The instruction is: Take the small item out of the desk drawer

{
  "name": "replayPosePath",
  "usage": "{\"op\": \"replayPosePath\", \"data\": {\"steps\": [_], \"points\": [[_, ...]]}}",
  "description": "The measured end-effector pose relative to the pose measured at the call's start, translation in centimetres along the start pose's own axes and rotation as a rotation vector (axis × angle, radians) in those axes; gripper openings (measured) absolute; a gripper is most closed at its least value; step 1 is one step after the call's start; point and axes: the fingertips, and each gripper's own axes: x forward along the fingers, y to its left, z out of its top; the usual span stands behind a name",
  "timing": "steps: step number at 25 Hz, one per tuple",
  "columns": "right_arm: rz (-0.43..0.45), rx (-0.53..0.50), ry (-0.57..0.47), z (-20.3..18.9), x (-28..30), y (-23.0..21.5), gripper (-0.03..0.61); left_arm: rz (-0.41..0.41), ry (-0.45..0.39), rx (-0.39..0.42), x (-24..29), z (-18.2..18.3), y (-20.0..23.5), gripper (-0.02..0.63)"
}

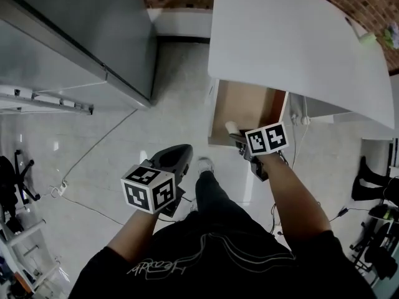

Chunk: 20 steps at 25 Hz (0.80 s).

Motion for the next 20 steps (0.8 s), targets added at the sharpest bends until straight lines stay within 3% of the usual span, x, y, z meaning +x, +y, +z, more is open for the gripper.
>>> {"op": "replayPosePath", "data": {"steps": [8,15,20], "points": [[0.004,-0.118,-0.195,-0.5,-10.5,7.4,0.156,-0.042,-0.002,0.084,-5.2,-0.1,-5.4,0.021],[0.09,-0.197,-0.387,-3.6,-19.5,15.8,0.156,-0.141,-0.069,0.165,-11.8,0.0,-11.8,0.021],[0.133,-0.288,-0.595,-5.9,-27.5,20.7,0.156,-0.209,-0.131,0.251,-16.0,0.5,-17.5,0.021]]}}
